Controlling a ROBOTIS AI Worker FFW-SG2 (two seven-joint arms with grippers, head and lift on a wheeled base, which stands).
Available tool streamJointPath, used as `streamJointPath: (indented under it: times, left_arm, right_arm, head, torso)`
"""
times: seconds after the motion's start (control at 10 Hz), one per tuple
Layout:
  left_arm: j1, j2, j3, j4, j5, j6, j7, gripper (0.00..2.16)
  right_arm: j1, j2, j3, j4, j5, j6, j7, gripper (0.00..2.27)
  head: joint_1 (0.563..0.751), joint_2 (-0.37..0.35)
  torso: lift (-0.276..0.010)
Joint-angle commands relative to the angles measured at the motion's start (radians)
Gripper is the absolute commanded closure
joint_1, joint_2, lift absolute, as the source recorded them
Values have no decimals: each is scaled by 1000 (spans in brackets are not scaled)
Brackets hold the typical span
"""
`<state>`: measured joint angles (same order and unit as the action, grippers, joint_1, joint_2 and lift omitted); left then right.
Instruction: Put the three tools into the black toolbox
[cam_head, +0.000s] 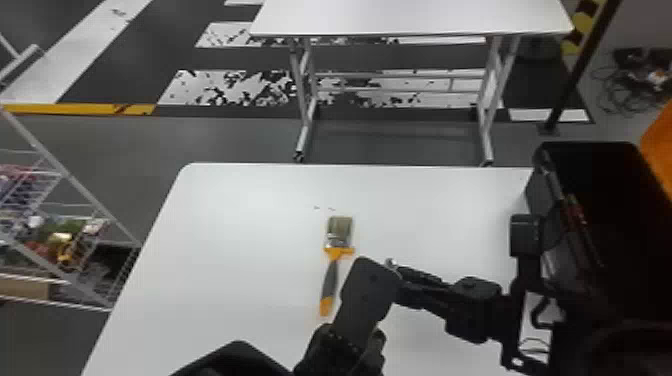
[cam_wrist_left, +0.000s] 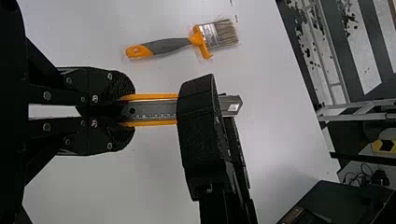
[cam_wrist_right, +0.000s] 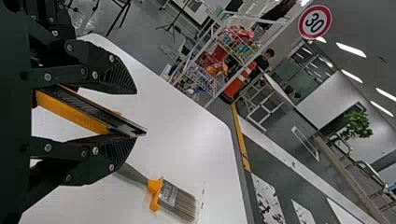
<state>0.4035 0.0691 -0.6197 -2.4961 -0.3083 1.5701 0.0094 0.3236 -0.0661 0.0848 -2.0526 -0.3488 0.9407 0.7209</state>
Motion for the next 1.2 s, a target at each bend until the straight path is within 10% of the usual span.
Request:
streamJointPath:
  times: [0.0, 0.5, 0.7, 1.1]
  left_arm:
    - [-2, 0, 0, 0, -2, 1, 1, 2128]
    - [12, 5, -3, -9, -11, 1, 27, 1966]
    - [29, 12, -3, -24, -9, 1, 29, 117]
    - [115, 37, 14, -165, 14, 1, 20, 2]
  right_arm:
    - [-2, -1, 0, 0, 5, -6, 3, 2243]
    - [17, -4, 4, -6, 2, -61, 15, 2243]
    - [28, -4, 1, -8, -1, -76, 15, 2243]
    - [41, -4, -34, 2, 2, -141, 14, 2243]
  head:
    - [695, 108]
    - [695, 113]
    - [695, 127]
    - [695, 108]
  torso:
    - [-51]
    - [-51]
    - [-51]
    - [-51]
